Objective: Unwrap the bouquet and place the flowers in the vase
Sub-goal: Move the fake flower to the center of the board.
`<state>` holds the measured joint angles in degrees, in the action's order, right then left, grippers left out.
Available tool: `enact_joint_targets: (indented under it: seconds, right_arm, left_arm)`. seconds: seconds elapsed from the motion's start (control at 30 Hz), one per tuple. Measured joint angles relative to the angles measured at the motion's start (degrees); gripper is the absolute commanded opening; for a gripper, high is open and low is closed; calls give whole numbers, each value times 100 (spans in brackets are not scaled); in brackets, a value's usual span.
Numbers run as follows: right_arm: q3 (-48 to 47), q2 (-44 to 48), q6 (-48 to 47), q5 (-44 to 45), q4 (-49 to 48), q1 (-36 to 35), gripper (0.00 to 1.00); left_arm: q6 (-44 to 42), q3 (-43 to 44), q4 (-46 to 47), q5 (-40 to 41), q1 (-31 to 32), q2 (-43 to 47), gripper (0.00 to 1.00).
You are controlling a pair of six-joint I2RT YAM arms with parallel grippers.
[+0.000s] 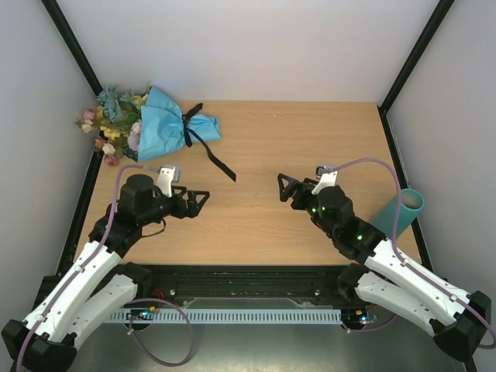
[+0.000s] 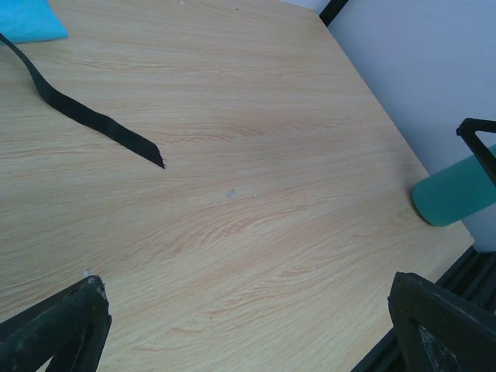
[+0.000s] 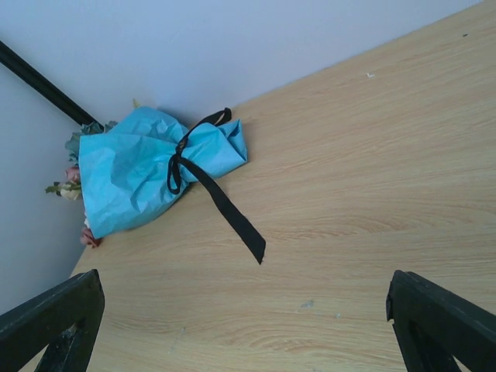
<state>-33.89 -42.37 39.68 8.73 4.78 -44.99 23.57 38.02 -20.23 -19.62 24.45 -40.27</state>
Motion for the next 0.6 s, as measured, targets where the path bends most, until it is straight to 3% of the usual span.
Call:
enact_joint_targets:
  seconds: [0.3,0.53,0.6]
  right_arm:
    - [37,118,2,138,-76,0,99]
    - [247,199,66,-103,-275,0,99]
    - [299,234,66,-232,-341,-2,99]
  left_arm:
    - [592,-17,289,557,0,-363,98]
    - [1976,-195,1735,1167,-48,-1639,76]
    - [2280,0,2017,1268,-142,-2409,63]
